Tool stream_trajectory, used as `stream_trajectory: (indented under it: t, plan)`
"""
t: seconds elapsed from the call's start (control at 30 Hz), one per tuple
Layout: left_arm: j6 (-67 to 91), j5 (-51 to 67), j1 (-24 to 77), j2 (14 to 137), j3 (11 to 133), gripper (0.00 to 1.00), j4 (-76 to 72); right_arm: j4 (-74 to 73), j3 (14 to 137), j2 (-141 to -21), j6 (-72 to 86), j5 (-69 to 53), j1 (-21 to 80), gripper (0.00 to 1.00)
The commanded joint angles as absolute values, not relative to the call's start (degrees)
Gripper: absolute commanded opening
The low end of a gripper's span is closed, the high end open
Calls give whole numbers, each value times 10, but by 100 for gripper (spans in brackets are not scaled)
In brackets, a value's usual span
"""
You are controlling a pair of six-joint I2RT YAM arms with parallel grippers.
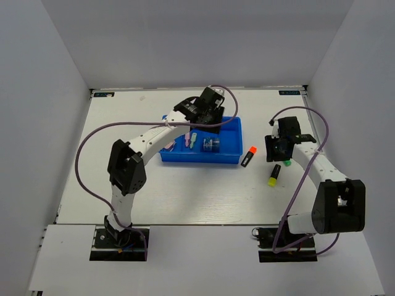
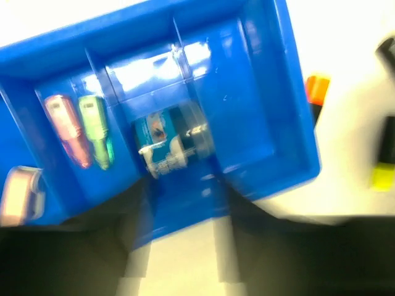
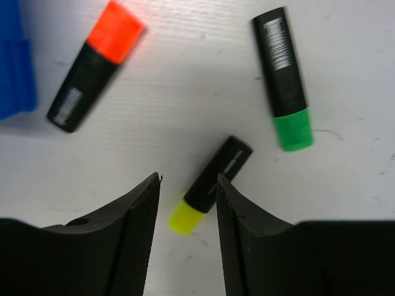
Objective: Sort the stationery into containers
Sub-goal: Pick up the pen from the center of the board.
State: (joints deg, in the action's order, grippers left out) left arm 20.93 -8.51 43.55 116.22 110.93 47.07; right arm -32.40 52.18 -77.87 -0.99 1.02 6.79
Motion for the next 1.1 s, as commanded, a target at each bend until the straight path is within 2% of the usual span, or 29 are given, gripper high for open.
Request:
stream_trajectory:
  t: [0.0,0.03,0.07,0.1,0.13,0.17,0.2,0.27,0.3,0.4,0.6,0.9,1.07]
  plan:
    - [197,-85,446,1069,1068,42,460,-285,555,-813,-60,83,53,46]
    - [197,-88,451,1056,1055,24,459,-281,558,-822,-78,88,51,46]
    - [199,-93,452,1004,998,11,453,-283,576,-840,-85,80,40,46]
    - [197,-93,453,986,974,11,444,-290,584,-861,-105,78,37,46]
    - [197,-90,459,968,949,17,433,-295,606,-881,-117,76,27,47]
    - [197,-85,460,909,878,30,426,-298,613,-891,-133,73,26,47]
    - [197,-85,461,891,854,66,425,-296,620,-908,-139,71,20,47]
    - [191,-81,469,819,768,87,422,-298,643,-932,-162,69,15,50]
    - [190,-81,470,801,751,91,423,-297,656,-947,-167,70,10,50]
    - [185,-85,471,722,652,96,433,-297,684,-987,-185,76,6,52]
    - [196,-92,471,587,547,97,467,-348,758,-1067,-216,43,-19,53]
    - [203,-117,470,493,483,98,497,-409,792,-1128,-264,-31,-47,53]
    - [210,-113,469,474,454,99,498,-405,744,-1111,-294,-48,-47,51]
